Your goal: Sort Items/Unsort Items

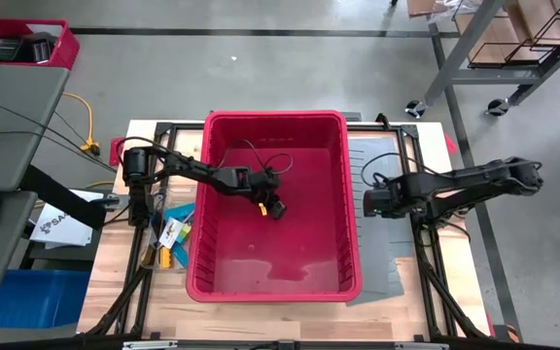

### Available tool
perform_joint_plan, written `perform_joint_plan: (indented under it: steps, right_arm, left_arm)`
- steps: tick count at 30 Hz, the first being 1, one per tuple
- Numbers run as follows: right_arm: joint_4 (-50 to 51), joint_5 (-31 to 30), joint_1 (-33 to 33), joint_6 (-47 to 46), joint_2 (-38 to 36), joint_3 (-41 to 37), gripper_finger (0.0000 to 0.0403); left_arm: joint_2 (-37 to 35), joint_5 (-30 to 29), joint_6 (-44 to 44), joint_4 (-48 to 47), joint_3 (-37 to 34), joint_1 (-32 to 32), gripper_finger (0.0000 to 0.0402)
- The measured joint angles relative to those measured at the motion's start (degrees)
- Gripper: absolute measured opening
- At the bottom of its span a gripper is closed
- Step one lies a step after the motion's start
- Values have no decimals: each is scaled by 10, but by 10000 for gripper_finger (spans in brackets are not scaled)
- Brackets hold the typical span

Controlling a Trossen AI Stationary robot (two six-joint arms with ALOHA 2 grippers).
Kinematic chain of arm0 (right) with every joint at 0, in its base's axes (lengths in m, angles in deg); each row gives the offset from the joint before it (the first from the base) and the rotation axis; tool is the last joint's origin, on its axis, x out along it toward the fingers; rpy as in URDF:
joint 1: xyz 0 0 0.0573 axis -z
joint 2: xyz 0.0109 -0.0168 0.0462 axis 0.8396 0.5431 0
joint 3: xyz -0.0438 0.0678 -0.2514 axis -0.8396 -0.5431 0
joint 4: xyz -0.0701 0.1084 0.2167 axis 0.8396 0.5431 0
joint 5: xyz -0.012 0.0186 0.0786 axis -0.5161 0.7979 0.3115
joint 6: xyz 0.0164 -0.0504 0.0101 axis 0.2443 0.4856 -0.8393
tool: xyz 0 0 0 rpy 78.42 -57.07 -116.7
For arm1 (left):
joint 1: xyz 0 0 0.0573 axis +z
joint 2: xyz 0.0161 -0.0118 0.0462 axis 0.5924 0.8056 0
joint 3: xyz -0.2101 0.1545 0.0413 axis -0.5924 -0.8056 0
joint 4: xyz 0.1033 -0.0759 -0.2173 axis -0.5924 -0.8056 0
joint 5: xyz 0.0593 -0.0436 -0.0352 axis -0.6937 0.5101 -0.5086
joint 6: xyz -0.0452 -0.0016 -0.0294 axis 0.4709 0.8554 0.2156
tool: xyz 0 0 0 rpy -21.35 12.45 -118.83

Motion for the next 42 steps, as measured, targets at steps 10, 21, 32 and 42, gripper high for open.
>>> perform_joint_plan:
  steps: [10,21,32,42]
  right_arm:
    - [-2,-9,-4,-9,26,0,98]
    - [8,21,-4,228,48,-1,186]
    - [-2,31,42,205,143,0,172]
    - [-129,92,76,179,134,-46,172]
  left_arm:
    - [0,20,-2,3,-1,2,0]
    - [0,47,-16,5,-1,16,0]
    - [1,61,-16,10,-3,20,0]
    - [0,62,-30,-5,-2,20,0]
